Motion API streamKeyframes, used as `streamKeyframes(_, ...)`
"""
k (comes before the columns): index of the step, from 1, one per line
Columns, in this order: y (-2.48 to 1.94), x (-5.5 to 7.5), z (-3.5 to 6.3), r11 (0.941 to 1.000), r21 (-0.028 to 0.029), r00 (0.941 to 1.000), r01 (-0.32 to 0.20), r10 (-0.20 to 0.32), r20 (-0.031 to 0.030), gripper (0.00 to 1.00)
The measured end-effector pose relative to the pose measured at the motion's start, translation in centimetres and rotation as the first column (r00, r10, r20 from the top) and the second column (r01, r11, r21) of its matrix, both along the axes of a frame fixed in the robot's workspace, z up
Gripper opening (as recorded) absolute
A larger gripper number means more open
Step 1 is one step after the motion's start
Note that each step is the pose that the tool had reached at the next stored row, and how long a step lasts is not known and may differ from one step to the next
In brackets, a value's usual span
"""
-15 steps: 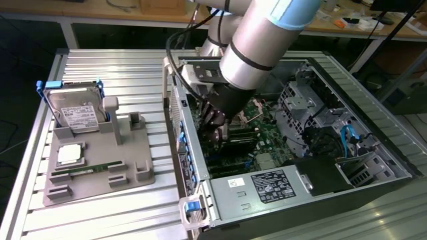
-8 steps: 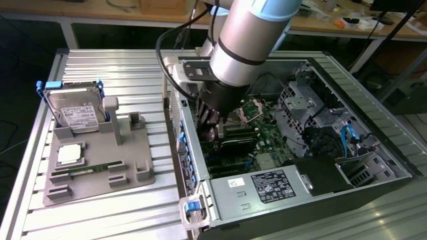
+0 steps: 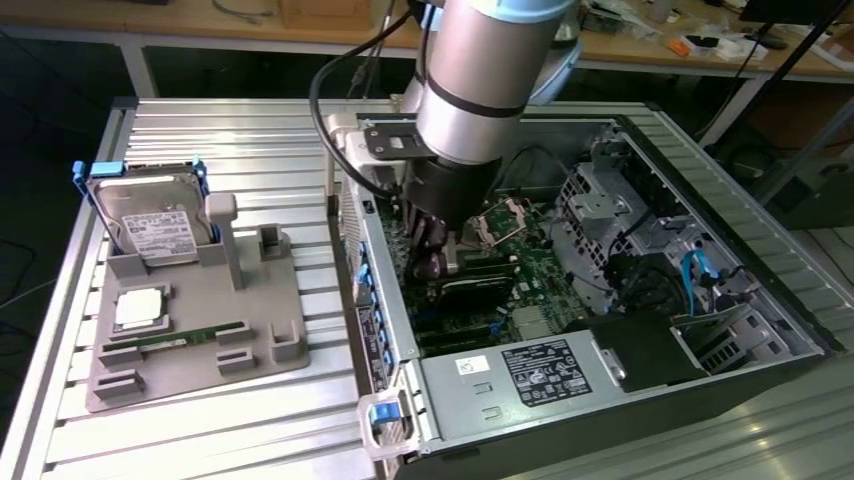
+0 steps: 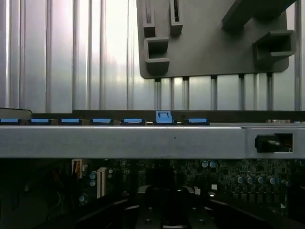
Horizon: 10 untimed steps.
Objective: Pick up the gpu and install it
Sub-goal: 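Press down on the gpu until it lock into place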
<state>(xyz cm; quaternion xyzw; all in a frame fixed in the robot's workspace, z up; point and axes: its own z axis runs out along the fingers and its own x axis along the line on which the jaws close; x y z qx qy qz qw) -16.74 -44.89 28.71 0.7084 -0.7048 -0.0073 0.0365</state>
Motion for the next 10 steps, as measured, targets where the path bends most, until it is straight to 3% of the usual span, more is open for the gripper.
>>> streamKeyframes(1,0.1,0.0,0.0,1.0,-0.009,0.9997,0.0,0.0,0.0226,0.11)
streamKeyframes(2,0.14,-0.01,0.01,0.9999,-0.0132,0.9993,0.0,0.0,0.0376,0.11)
streamKeyframes(3,0.16,-0.01,0.01,0.9999,-0.0147,0.9987,0.001,0.0,0.0504,0.11)
streamKeyframes(4,0.17,-0.02,-0.01,0.9999,-0.0148,0.9984,0.001,0.0,0.0569,0.11)
streamKeyframes(10,0.18,-0.04,0.0,0.9999,-0.0149,0.9983,0.001,0.0,0.0585,0.11)
